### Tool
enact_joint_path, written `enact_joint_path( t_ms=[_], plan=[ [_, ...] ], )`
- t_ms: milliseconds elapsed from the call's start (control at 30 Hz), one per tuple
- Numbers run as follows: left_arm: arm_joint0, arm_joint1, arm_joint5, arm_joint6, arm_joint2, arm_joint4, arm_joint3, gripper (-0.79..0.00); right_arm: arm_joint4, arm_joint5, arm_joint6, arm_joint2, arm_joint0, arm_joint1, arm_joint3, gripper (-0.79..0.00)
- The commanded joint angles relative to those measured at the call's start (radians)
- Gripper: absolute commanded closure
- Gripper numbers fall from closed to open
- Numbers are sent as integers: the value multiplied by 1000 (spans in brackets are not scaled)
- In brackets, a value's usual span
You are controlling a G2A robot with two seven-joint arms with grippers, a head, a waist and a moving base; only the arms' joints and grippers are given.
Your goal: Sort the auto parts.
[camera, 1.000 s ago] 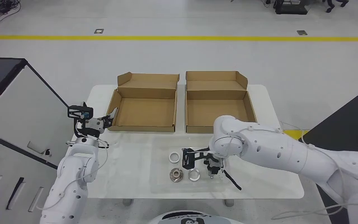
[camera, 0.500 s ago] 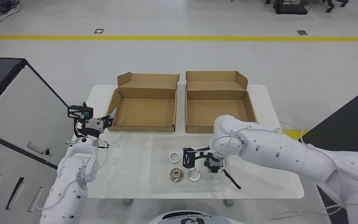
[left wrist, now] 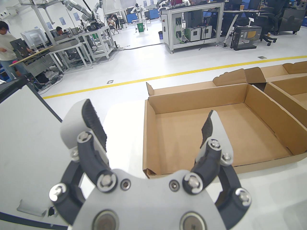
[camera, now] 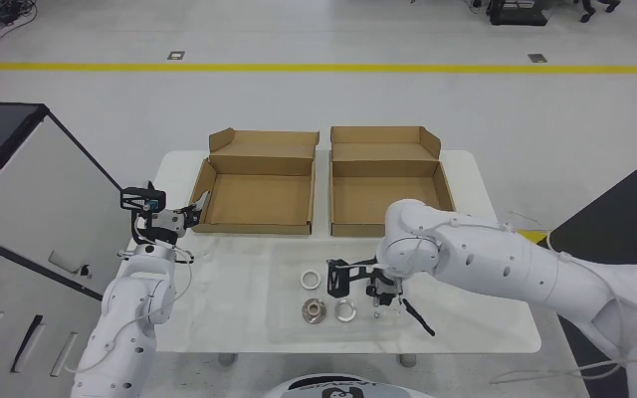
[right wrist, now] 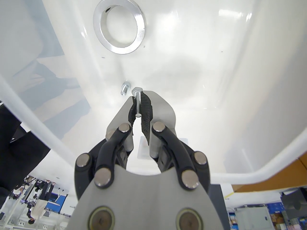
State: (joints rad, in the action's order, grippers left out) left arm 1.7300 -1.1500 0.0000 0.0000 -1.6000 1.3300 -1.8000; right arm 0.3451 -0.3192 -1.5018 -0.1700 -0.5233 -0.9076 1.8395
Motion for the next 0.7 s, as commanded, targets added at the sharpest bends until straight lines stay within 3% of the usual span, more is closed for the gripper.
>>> enact_joint_path(
  t_ms=[0, 367, 533, 667],
  plan=[
    [0, 0, 0, 0, 0, 0, 0, -785, -23, 2, -2, 0, 21, 14, 25, 0],
    [0, 0, 0, 0, 0, 0, 0, -785, -146, -81, 81, 0, 137, 134, 123, 0],
    [0, 0, 0, 0, 0, 0, 0, -785, -173, -232, 233, 0, 175, 215, 96, 0],
    [0, 0, 0, 0, 0, 0, 0, -785, -161, -417, 418, 0, 175, 297, 29, 0]
  ],
)
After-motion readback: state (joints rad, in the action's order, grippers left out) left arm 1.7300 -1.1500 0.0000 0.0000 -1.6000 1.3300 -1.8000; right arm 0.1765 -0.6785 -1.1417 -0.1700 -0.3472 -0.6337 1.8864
